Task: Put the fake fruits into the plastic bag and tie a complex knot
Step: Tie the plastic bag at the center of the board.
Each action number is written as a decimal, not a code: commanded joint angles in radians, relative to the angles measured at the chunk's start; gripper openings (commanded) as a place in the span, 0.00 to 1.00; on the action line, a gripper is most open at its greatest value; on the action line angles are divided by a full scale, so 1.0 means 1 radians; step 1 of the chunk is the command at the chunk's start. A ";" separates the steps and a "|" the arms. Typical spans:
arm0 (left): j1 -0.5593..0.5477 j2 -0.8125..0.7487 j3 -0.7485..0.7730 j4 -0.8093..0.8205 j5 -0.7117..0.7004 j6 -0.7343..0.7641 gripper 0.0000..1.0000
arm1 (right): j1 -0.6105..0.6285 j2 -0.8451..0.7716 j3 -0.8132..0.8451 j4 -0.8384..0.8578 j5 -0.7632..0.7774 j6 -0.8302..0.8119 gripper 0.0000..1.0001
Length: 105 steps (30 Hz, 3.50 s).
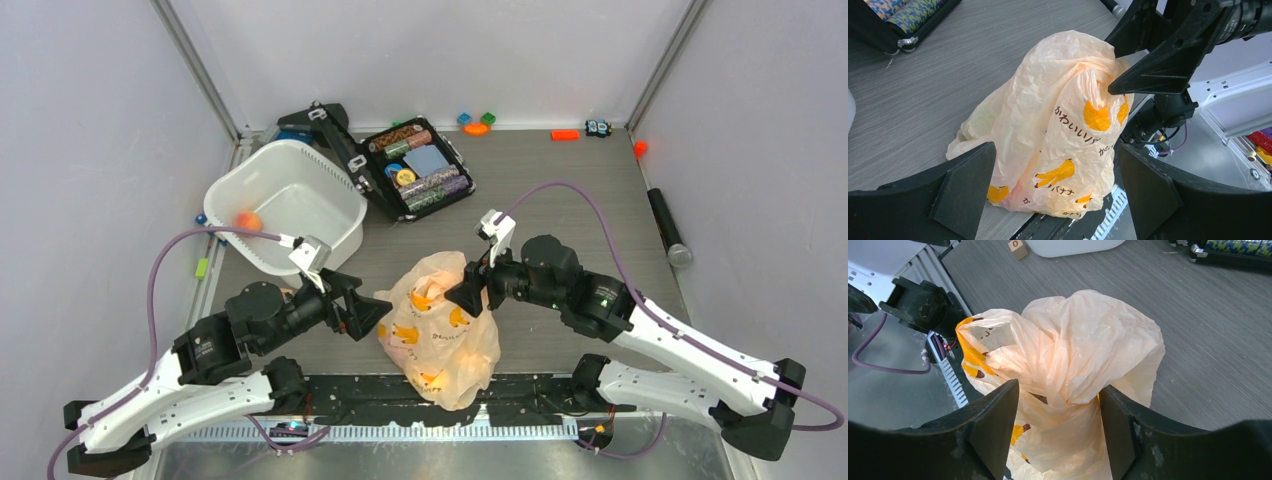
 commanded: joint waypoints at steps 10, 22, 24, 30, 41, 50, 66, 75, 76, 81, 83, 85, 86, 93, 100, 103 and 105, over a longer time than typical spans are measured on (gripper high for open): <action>0.004 0.042 0.023 0.059 0.063 -0.008 0.96 | -0.043 0.024 -0.048 0.087 -0.107 0.018 0.56; 0.000 0.158 0.051 0.217 0.200 -0.040 0.82 | -0.063 -0.050 -0.146 0.237 -0.254 0.131 0.05; -0.024 0.228 0.105 0.177 0.175 -0.038 0.81 | -0.063 -0.074 -0.164 0.268 -0.261 0.158 0.05; -0.137 0.397 0.234 0.031 -0.047 -0.020 0.84 | -0.064 -0.135 -0.197 0.304 -0.248 0.189 0.05; -0.154 0.308 0.093 0.160 -0.088 -0.086 0.60 | -0.066 -0.164 -0.219 0.333 -0.243 0.220 0.05; -0.153 0.200 -0.050 0.294 -0.047 -0.116 0.45 | -0.066 -0.187 -0.250 0.411 -0.307 0.273 0.05; -0.152 0.061 -0.145 0.309 -0.031 -0.118 0.23 | -0.069 -0.225 -0.314 0.547 -0.429 0.353 0.05; -0.153 0.092 -0.144 0.359 -0.006 -0.105 0.07 | -0.070 -0.209 -0.340 0.613 -0.481 0.387 0.05; -0.152 0.097 -0.143 0.358 -0.008 -0.103 0.06 | -0.071 -0.214 -0.344 0.619 -0.483 0.393 0.05; -0.152 0.104 -0.165 0.383 -0.010 -0.099 0.03 | -0.072 -0.230 -0.378 0.718 -0.499 0.458 0.05; -0.154 0.104 -0.175 0.388 -0.016 -0.097 0.03 | -0.073 -0.232 -0.384 0.745 -0.505 0.474 0.05; -0.153 0.098 -0.184 0.382 -0.025 -0.092 0.03 | -0.073 -0.235 -0.388 0.765 -0.512 0.491 0.05; -0.152 0.091 -0.192 0.381 -0.033 -0.091 0.03 | -0.074 -0.239 -0.391 0.783 -0.514 0.506 0.05; -0.152 0.063 -0.264 0.478 -0.015 -0.108 0.03 | -0.076 -0.252 -0.426 0.846 -0.513 0.554 0.05; -0.153 0.199 -0.208 0.549 0.078 -0.077 0.02 | -0.076 -0.244 -0.443 0.889 -0.519 0.575 0.05; -0.153 0.227 -0.202 0.608 0.102 -0.066 0.02 | -0.076 -0.246 -0.445 0.890 -0.517 0.580 0.05; -0.152 0.226 -0.210 0.640 0.119 -0.064 0.03 | -0.078 -0.249 -0.445 0.865 -0.507 0.565 0.05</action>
